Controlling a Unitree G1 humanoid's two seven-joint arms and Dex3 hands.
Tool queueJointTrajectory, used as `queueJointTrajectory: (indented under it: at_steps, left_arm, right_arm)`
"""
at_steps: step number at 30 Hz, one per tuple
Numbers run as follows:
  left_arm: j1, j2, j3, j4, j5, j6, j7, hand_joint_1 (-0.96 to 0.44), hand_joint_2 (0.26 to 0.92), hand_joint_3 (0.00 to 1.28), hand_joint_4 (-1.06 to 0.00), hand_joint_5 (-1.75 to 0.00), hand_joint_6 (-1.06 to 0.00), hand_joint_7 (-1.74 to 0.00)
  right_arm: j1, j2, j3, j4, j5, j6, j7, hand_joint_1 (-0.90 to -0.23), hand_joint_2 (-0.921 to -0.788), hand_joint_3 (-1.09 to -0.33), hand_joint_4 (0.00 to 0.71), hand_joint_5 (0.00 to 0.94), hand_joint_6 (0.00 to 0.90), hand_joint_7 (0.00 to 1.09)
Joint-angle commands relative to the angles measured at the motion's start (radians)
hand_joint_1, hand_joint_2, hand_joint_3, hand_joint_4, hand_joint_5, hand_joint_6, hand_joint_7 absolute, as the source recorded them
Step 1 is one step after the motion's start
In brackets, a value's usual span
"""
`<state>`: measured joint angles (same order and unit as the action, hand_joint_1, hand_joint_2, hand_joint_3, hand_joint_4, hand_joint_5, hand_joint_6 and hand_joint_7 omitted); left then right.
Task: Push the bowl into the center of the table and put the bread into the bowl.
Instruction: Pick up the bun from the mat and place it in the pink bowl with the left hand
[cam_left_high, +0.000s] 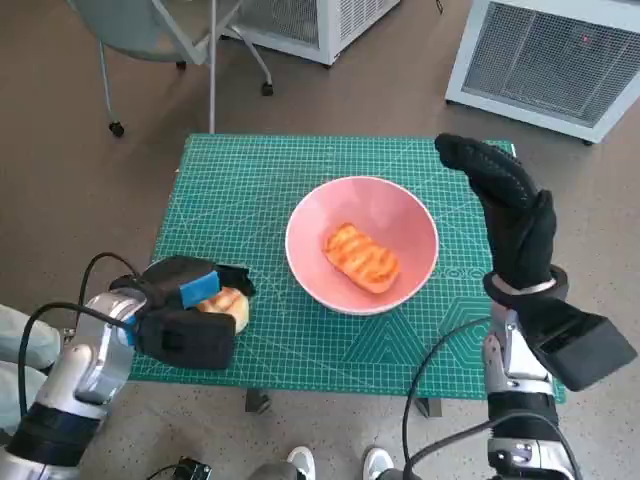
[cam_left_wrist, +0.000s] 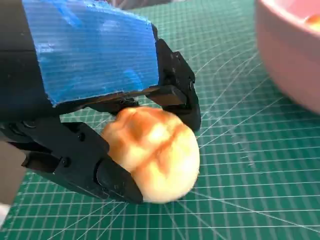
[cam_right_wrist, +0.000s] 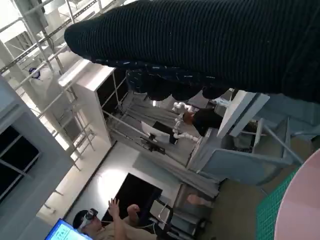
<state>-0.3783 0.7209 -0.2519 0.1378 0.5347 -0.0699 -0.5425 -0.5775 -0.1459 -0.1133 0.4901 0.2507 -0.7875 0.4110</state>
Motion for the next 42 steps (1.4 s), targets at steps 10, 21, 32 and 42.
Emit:
queueJointTrajectory:
  at_steps: [10,21,32,42]
  left_arm:
    - [-0.076,0.021,0.135,-0.125,-0.141,0.009,-0.039,0.0,0.898,0.0,-0.84,-0.98,-0.73,-1.08]
    - [-0.237,-0.075,0.175,-0.185,-0.214,-0.001,0.029,0.0,0.918,0.02,-0.78,-1.08,-0.67,-1.11]
    - [-0.435,-0.233,0.047,-0.03,-0.135,-0.119,0.135,0.0,0.919,0.03,-0.74,-1.18,-0.67,-1.05]
    - [-0.576,-0.365,-0.082,0.197,-0.067,-0.204,0.15,0.0,0.919,0.05,-0.73,-1.19,-0.65,-1.07]
  right_arm:
    - [0.027,-0.001,0.001,-0.011,-0.018,0.017,-0.01,-0.754,-0.921,-0.793,0.131,0.001,-0.001,0.47]
    - [0.036,0.005,0.004,-0.022,-0.017,0.019,-0.008,-0.766,-0.921,-0.792,0.131,0.001,-0.001,0.47]
    - [0.053,0.009,0.005,-0.045,-0.027,0.021,-0.017,-0.767,-0.921,-0.79,0.132,0.001,-0.001,0.45]
    - [0.074,0.007,0.003,-0.069,-0.047,0.016,-0.044,-0.778,-0.921,-0.789,0.136,0.003,-0.001,0.45]
